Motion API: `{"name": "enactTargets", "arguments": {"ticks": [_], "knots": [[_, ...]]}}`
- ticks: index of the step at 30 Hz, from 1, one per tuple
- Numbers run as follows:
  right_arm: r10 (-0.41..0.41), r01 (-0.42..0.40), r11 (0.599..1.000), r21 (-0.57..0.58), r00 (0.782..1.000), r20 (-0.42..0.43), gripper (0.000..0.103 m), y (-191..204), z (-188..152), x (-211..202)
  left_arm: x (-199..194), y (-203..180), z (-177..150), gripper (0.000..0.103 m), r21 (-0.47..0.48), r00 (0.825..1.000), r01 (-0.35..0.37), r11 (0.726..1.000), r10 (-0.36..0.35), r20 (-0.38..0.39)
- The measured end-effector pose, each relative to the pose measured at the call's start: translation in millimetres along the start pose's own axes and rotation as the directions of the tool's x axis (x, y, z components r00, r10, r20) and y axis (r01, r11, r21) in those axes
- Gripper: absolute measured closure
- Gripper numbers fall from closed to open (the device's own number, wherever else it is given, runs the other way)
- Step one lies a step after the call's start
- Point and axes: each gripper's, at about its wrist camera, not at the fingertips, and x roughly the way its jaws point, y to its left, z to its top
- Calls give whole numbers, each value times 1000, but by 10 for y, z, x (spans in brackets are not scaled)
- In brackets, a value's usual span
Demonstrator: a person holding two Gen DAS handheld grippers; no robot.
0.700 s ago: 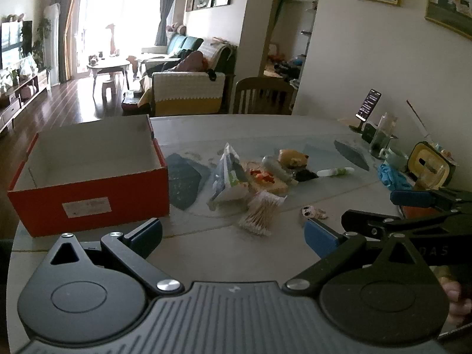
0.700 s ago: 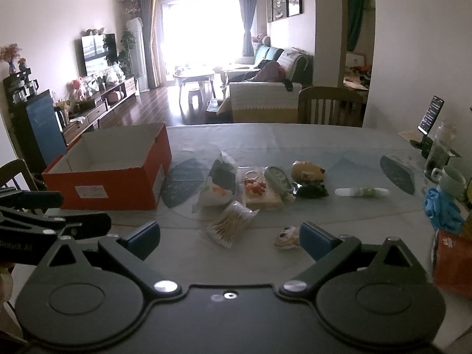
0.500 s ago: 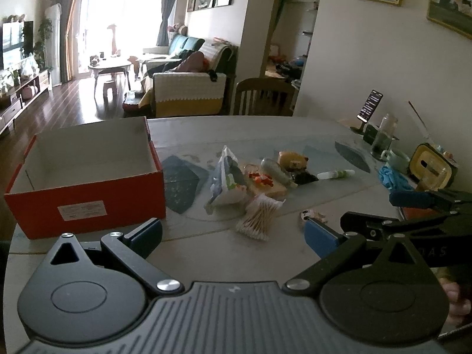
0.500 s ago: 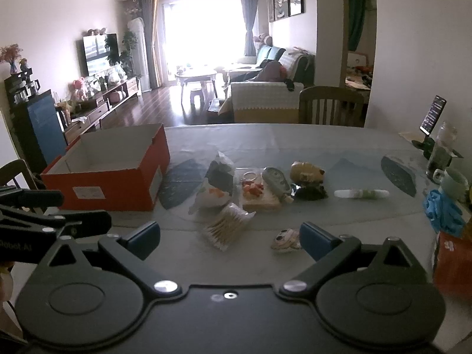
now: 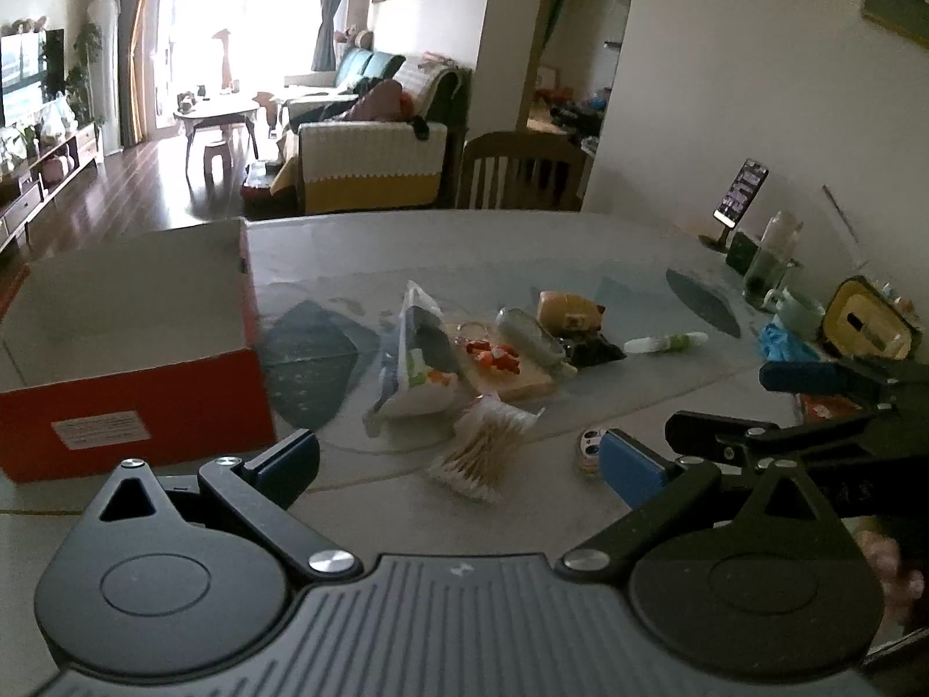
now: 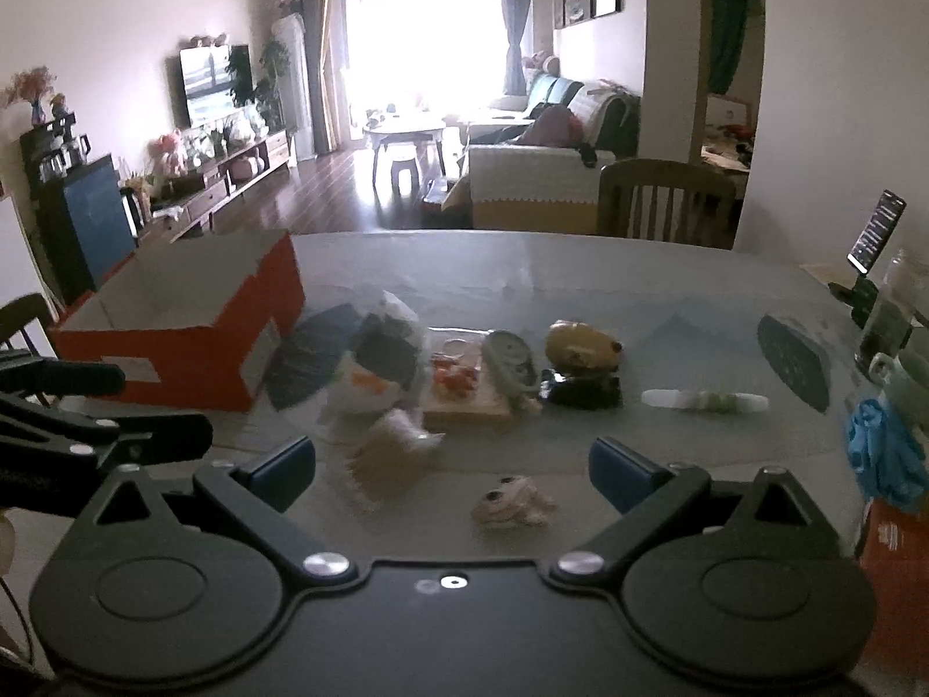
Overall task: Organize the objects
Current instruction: 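Reach the left gripper to the cotton swab bag while the right gripper reaches the plush keychain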
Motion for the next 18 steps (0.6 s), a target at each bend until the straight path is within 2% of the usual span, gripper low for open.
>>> {"name": "enactTargets", "arguments": {"ticks": [8,15,18], "knots": [[49,-60,993,-102,993,-111,3,-320,-87,569,618,-224,29,0,9,997,-2,1000,2,-72],[122,-163,969,-188,970,-210,3,-423,-209,961,1166,-219,-57,0,-3,988,-29,1000,28,-151],[135,-187,956,-225,964,-229,3,-422,-252,1061,1362,-218,-105,0,10,982,-43,999,44,-182]]}}
